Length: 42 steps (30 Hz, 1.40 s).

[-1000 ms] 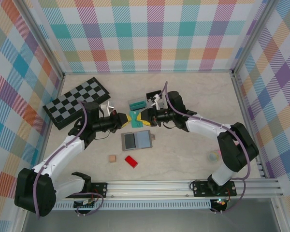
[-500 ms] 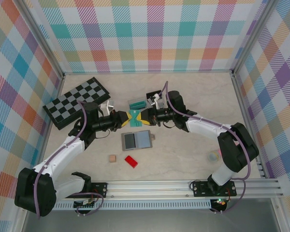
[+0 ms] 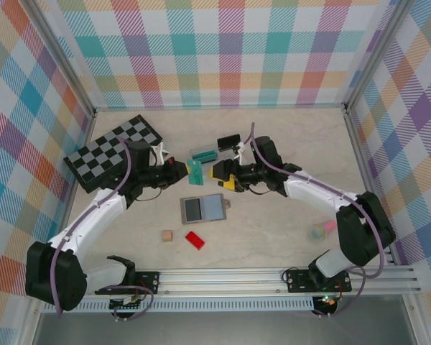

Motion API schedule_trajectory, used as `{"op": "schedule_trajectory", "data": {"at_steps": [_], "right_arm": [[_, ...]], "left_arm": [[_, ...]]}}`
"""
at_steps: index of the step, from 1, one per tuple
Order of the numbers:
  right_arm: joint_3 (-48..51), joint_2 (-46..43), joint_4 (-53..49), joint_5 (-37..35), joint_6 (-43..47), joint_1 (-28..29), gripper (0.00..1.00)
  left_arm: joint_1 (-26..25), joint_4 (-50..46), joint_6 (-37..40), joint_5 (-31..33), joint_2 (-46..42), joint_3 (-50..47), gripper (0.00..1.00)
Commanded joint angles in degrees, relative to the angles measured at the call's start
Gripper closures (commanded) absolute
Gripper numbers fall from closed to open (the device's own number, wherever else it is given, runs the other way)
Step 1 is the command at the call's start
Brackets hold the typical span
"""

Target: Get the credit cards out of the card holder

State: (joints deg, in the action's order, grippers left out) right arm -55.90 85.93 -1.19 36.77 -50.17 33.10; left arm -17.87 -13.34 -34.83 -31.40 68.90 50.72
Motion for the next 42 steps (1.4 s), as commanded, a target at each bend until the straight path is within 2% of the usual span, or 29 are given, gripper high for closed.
{"op": "schedule_trajectory", "data": {"at_steps": [1, 5, 9, 15, 20, 23, 29, 39, 42], "right_arm": [[-1.8, -2.6, -11.8, -9.3, 6.8, -1.5, 0.17], [-1.6, -5.1, -18.5, -16.7, 10.4, -2.8, 0.07], [-0.1, -7.5, -20.3, -20.3, 12.2, -4.3, 0.0], [1.5, -8.5, -20.4, -20.9, 13.3, -6.6, 0.0], [2.4, -8.2, -20.0, -19.7, 13.3, -8.3, 0.0], [2.8, -8.4, -20.1, -19.3, 13.3, -9.3, 0.0], [4.3, -8.8, -20.0, -18.7, 13.3, -10.5, 0.0], [6.2, -10.1, -17.6, -14.6, 11.6, -11.1, 0.0], [6.4, -9.9, -17.5, -14.4, 11.4, -11.2, 0.0]], "left_arm": [[0.0, -6.6, 11.2, 6.6, 3.1, 4.1, 1.0], [-0.9, -8.9, 21.0, 8.2, 8.2, 10.5, 1.0], [-2.1, -11.2, 30.7, 10.0, 12.5, 17.1, 1.0], [-5.3, -17.6, 51.4, 9.7, 17.8, 26.3, 1.0], [-6.0, -21.1, 63.0, 7.8, 22.9, 32.4, 1.0], [-6.3, -22.0, 67.6, 8.4, 26.1, 35.3, 1.0], [-7.3, -29.6, 78.5, 11.4, 32.3, 42.1, 1.0], [-7.8, -40.7, 87.0, 9.9, 41.7, 53.4, 1.0], [-8.3, -43.5, 88.7, 12.0, 44.3, 56.4, 1.0]]}}
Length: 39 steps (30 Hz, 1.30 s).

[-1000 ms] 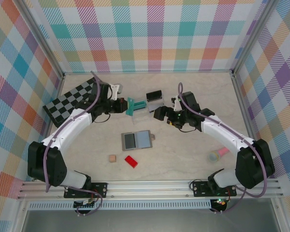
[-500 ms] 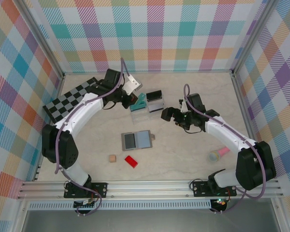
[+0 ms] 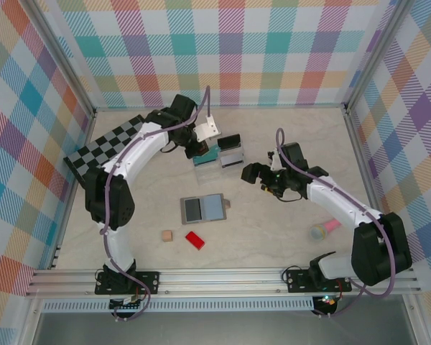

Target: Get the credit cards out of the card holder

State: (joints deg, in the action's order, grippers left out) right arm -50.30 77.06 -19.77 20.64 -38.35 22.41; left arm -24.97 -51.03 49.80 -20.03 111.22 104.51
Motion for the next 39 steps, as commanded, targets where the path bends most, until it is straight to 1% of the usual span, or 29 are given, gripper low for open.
{"op": "schedule_trajectory", "data": {"at_steps": [1, 8, 11, 17, 31, 33, 39], "right_arm": [[0.9, -1.0, 1.2, 1.8, -0.5, -0.5, 0.0], [1.6, -0.6, 1.7, 2.3, -1.1, -0.7, 0.0], [1.5, -0.7, 1.3, 2.0, -0.9, -0.6, 0.0], [1.6, -2.0, 0.5, 1.1, -0.6, -0.7, 0.0], [2.0, -2.4, 0.2, 1.1, -0.9, -1.0, 0.0], [2.0, -2.4, 0.2, 1.2, -0.9, -1.0, 0.0], [2.0, -2.8, -0.1, 1.1, -0.8, -1.1, 0.0]], "left_arm": [[-1.3, -6.2, 4.6, 1.4, 2.4, 3.0, 1.0], [-1.9, -3.9, 4.7, 6.4, 3.8, 3.4, 1.0], [-2.1, -4.4, 4.7, 8.7, 4.5, 4.5, 1.0], [-2.1, -4.8, 5.0, 9.8, 5.2, 6.0, 1.0], [-3.0, -3.4, 4.9, 15.7, 7.5, 7.1, 1.0], [-3.2, -2.7, 4.4, 16.4, 7.6, 7.0, 0.96], [-3.6, -1.7, 3.6, 18.4, 7.8, 7.0, 0.75]]}}
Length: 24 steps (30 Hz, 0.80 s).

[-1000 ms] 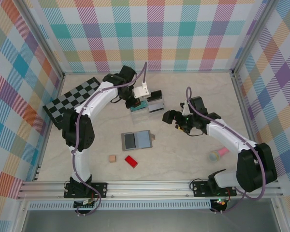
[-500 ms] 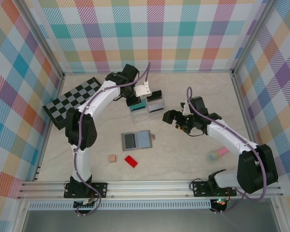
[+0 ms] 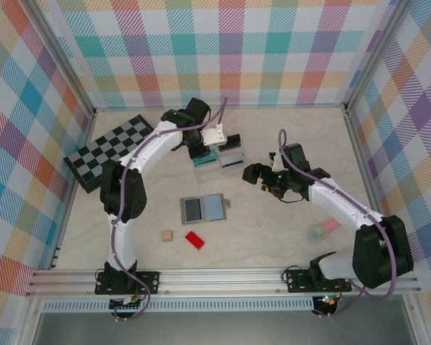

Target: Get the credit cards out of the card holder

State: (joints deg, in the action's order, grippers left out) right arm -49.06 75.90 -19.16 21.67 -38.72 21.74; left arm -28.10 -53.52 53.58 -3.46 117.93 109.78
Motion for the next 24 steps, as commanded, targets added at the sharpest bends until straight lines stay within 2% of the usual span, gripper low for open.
{"op": "schedule_trajectory", "data": {"at_steps": [1, 8, 13, 19, 22, 24], "right_arm": [[0.7, -1.6, -0.7, 0.0, -0.3, -0.4, 0.0], [0.9, -1.9, -1.1, -0.4, 0.0, -0.5, 0.0], [0.8, -2.9, -2.3, -1.1, 0.7, -0.4, 0.0], [-1.2, -3.2, -4.7, -2.5, 2.0, 2.0, 0.0], [-3.3, -2.2, -6.9, -6.9, 2.9, 6.0, 0.0], [-5.0, -0.9, -8.2, -9.9, 3.3, 9.6, 0.0]], "left_arm": [[-0.6, 0.9, -0.5, 1.8, 0.9, 1.8, 0.72], [-0.6, 5.3, -5.3, -0.3, -3.1, 0.3, 0.65], [-0.3, 12.5, -16.9, 3.6, -9.2, -3.3, 0.61], [0.0, 20.6, -31.2, 6.6, -20.1, -15.9, 0.51], [0.7, 23.0, -37.3, 8.8, -26.1, -23.7, 0.45], [1.9, 24.1, -42.4, 11.2, -30.0, -28.9, 0.38]]}}
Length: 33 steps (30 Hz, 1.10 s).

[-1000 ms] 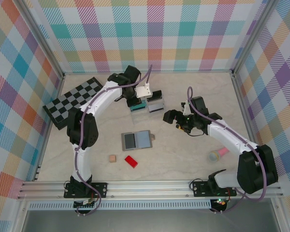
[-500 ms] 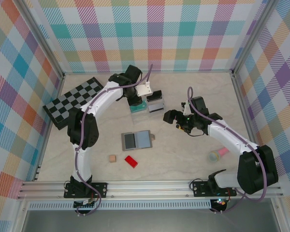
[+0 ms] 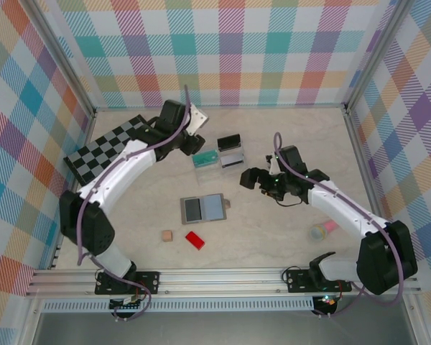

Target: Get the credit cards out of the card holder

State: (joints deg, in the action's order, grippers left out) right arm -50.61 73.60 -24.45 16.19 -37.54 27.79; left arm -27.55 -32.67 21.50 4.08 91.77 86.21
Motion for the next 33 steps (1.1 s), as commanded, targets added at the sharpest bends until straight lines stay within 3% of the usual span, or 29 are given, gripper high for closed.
{"op": "schedule_trajectory", "data": {"at_steps": [1, 6, 9, 12, 16, 18, 23, 33], "right_arm": [[-4.3, 2.4, -3.6, -5.8, 2.4, 5.3, 0.0], [-10.0, 10.4, -6.1, -11.3, 2.8, 14.0, 0.03], [-15.0, 16.6, -8.3, -14.5, 3.0, 19.0, 0.06], [-18.6, 21.8, -8.2, -12.9, 2.4, 22.0, 0.14], [-18.7, 25.8, -2.4, -6.4, 0.0, 22.2, 0.26], [-19.8, 27.9, -1.2, -4.4, -0.5, 22.2, 0.39], [-24.3, 33.3, -1.3, -0.8, -1.3, 22.0, 0.54], [-31.1, 41.8, -3.9, -0.4, -2.4, 20.6, 0.68]], "left_arm": [[2.2, 3.8, -12.9, 4.1, -5.5, -7.4, 0.34], [7.8, 6.5, -27.7, 2.9, -14.8, -20.0, 0.15], [9.4, 6.1, -31.9, 3.2, -19.6, -25.8, 0.11], [10.3, 6.0, -34.8, 2.6, -24.0, -31.2, 0.08], [10.8, 5.2, -39.5, 0.9, -27.7, -36.0, 0.07], [10.9, 7.6, -41.4, -3.1, -29.7, -39.3, 0.07], [10.9, 11.3, -45.6, -8.7, -33.7, -45.0, 0.07], [10.9, 11.7, -54.9, -15.0, -33.1, -49.0, 0.07]]}}
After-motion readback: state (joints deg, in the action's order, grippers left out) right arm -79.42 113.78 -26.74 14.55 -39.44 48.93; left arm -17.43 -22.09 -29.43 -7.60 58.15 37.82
